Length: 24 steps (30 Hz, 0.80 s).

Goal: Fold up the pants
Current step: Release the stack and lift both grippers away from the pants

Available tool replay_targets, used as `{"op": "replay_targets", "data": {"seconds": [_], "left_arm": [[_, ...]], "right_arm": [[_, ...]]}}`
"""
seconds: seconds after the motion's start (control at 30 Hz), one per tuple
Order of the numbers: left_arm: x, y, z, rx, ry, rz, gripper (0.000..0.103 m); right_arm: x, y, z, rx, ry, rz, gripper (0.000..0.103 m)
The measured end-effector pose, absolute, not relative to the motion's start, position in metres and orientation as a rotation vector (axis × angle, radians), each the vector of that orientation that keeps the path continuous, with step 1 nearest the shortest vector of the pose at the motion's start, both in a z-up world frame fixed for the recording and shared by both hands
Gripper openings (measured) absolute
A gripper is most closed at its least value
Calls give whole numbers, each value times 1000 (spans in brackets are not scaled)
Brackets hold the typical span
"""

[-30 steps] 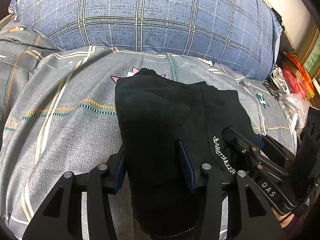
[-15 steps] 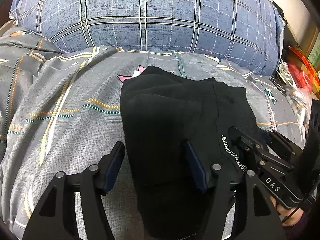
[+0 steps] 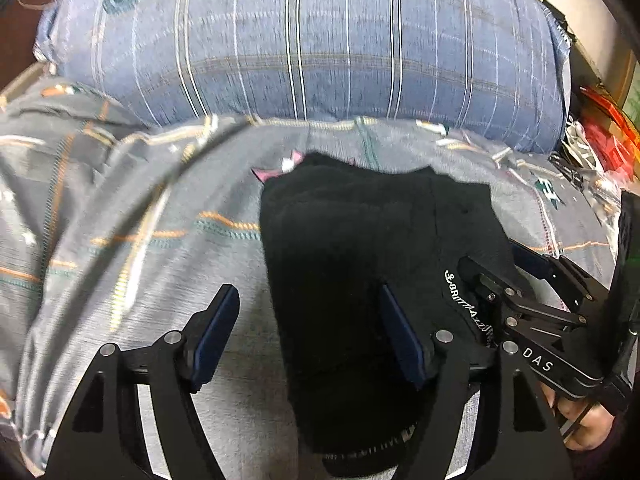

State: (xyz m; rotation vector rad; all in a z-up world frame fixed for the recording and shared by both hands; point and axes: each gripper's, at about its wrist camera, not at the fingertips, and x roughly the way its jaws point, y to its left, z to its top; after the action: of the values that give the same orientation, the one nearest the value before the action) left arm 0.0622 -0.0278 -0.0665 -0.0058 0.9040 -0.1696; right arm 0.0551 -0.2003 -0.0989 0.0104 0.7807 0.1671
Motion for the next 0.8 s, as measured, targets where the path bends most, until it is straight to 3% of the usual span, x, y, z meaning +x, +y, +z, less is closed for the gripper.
{"op": "replay_targets", "data": {"seconds": [0.37,0.8], "left_arm": [[13,-9,-17,76,658,-51,84],[-18,17,-2,81,625,71,86]], "right_arm": [[13,-207,-50,23,527,197,69],[-49,-186,-40,43,442,223,76]]}}
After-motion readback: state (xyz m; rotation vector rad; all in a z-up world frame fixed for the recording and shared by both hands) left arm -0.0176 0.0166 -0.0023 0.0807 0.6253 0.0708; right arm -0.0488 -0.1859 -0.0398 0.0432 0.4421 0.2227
